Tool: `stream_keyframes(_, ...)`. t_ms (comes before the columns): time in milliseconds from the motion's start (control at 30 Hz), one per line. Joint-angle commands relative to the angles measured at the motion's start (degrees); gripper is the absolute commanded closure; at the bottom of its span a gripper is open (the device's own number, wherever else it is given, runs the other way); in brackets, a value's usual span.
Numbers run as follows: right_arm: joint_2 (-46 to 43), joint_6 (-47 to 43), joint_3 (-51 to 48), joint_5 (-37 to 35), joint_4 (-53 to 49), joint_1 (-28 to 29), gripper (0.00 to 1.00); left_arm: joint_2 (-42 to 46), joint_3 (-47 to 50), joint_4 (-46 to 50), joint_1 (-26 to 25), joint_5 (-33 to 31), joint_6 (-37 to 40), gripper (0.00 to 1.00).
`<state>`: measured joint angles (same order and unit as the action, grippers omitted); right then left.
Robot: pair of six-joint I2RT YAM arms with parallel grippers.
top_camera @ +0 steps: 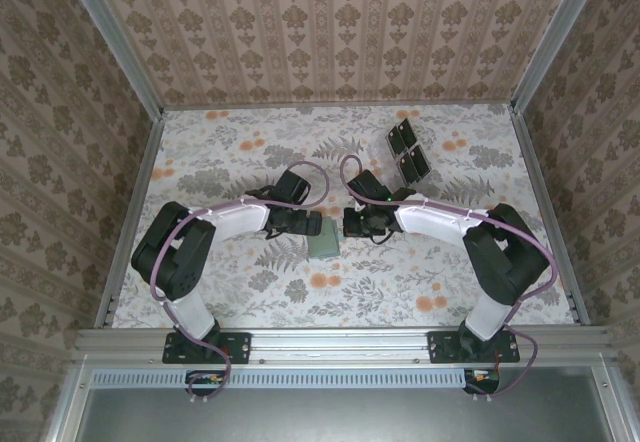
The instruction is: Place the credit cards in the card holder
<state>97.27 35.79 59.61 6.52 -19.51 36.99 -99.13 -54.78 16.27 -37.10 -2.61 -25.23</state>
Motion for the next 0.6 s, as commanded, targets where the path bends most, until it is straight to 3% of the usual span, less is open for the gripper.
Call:
stream_keyframes(0,-3.10,0.25,-0.68,2.55,1.05,0.27,1.00,-0.97,1.98,1.48,0.28,-0.21,-0.29,0.00)
stream_keyframes(267,-1.25,2.07,0.92,8.34,4.54,0.40,1.00,-0.72,2.03,1.17,0.10,0.46,-0.34,0.00)
stream_keyframes(567,3.24,2.71,3.63,9.68,5.84,1.69,1.00,-1.02,2.28,0.69,-0.12,0.85,-0.56,0.00)
